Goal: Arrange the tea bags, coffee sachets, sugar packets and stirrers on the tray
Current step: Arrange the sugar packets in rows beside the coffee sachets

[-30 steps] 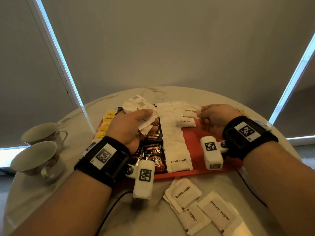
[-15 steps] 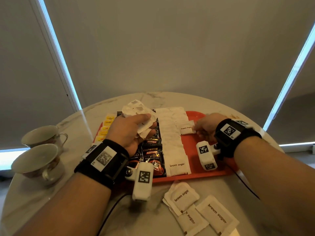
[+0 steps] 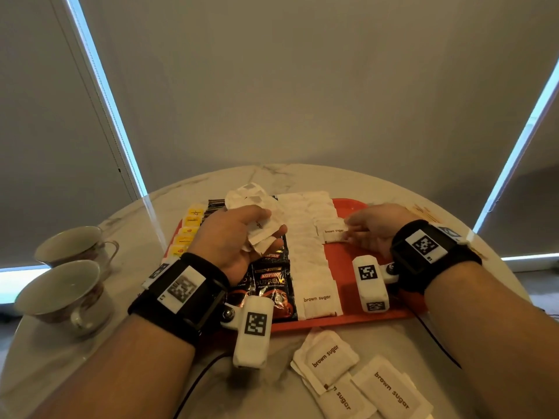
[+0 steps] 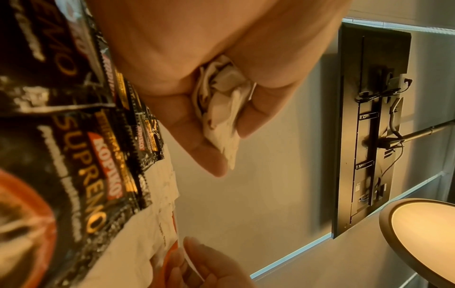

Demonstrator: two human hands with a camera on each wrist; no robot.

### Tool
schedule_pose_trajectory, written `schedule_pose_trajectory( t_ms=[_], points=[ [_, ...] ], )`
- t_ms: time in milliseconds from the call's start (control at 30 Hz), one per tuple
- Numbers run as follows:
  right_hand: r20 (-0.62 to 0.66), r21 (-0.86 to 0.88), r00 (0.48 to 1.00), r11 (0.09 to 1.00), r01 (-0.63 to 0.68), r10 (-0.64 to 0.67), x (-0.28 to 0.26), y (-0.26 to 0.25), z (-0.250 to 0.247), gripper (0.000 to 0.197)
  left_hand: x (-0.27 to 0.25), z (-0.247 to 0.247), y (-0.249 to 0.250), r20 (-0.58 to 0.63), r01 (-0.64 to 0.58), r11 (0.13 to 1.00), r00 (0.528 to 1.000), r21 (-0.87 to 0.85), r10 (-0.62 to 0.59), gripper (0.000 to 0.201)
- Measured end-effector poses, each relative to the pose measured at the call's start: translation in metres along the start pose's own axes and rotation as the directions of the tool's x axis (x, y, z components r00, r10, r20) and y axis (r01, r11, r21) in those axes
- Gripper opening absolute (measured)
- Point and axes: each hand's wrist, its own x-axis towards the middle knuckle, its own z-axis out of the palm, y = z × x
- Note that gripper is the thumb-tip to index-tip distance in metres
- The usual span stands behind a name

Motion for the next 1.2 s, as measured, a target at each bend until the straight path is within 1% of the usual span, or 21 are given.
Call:
schedule_pose_trajectory(
  t_ms=[67,133,167,233,300,367,433,500,567,667,733,833,900,967,1033,1100,1200],
  points=[
    [0.037,0.096,0.998,0.994,0.044,-0.048,-0.009,-0.004,0.003,0.017,-0.002,0.001,0.000,0.051,0.028,0.999,0.998,0.019,-0.029,0.031],
    [0.139,0.167,0.980,0.979,0.116,-0.140,-0.021,-0.011,0.011,0.024,-0.004,0.002,-0.001,0.113,0.056,0.997,0.992,0.057,-0.062,0.032],
    [0.218,0.180,0.958,0.972,0.149,-0.187,-0.027,-0.015,0.016,0.027,-0.006,0.003,-0.001,0.142,0.069,0.995,0.987,0.078,-0.080,0.034],
    [0.375,0.172,0.890,0.963,0.207,-0.258,-0.040,-0.021,0.027,0.028,-0.008,0.003,-0.003,0.200,0.087,0.989,0.973,0.123,-0.111,0.038],
    [0.460,0.158,0.837,0.955,0.251,-0.296,-0.047,-0.024,0.038,0.025,-0.010,0.003,-0.003,0.246,0.089,0.983,0.961,0.162,-0.128,0.041],
    [0.459,0.160,0.829,0.948,0.276,-0.320,-0.049,-0.021,0.045,0.014,-0.009,0.002,-0.003,0.256,0.079,0.984,0.959,0.159,-0.118,0.041],
    [0.432,0.204,0.841,0.944,0.260,-0.326,-0.047,-0.016,0.047,0.009,-0.009,0.002,-0.002,0.227,0.074,0.989,0.969,0.126,-0.101,0.037],
    [0.423,0.270,0.847,0.938,0.219,-0.320,-0.046,-0.011,0.046,0.010,-0.007,0.003,-0.001,0.192,0.065,0.992,0.978,0.112,-0.086,0.033],
    [0.404,0.315,0.856,0.928,0.200,-0.322,-0.045,-0.007,0.046,0.016,-0.006,0.003,-0.001,0.167,0.054,0.993,0.983,0.105,-0.071,0.032],
    [0.362,0.372,0.861,0.902,0.218,-0.358,-0.047,-0.006,0.050,0.007,-0.005,0.004,-0.002,0.127,0.042,0.995,0.990,0.091,-0.053,0.030],
    [0.340,0.404,0.862,0.886,0.227,-0.376,-0.049,-0.006,0.052,0.005,-0.006,0.005,0.000,0.095,0.030,0.997,0.995,0.072,-0.037,0.026],
    [0.344,0.374,0.849,0.888,0.268,-0.401,-0.051,-0.004,0.052,0.009,-0.006,0.004,0.003,0.041,-0.003,1.000,0.999,0.030,0.002,0.019],
    [0.366,0.340,0.840,0.898,0.280,-0.400,-0.050,-0.002,0.051,0.016,-0.006,0.004,0.003,0.033,-0.020,1.000,0.999,0.018,0.019,0.016],
    [0.350,0.342,0.846,0.896,0.283,-0.401,-0.049,-0.002,0.050,0.018,-0.005,0.005,0.002,0.029,-0.022,1.000,0.999,0.013,0.022,0.015],
    [0.313,0.386,0.860,0.881,0.274,-0.404,-0.049,-0.003,0.050,0.019,-0.003,0.003,0.002,-0.004,-0.023,1.000,1.000,-0.002,0.023,0.017],
    [0.290,0.440,0.866,0.860,0.258,-0.408,-0.050,-0.004,0.050,0.015,0.000,0.001,0.003,-0.045,-0.032,0.999,0.998,-0.022,0.031,0.021],
    [0.290,0.468,0.869,0.852,0.236,-0.400,-0.051,-0.005,0.050,0.012,0.002,-0.003,0.004,-0.061,-0.065,0.998,0.996,-0.018,0.064,0.023]
  ],
)
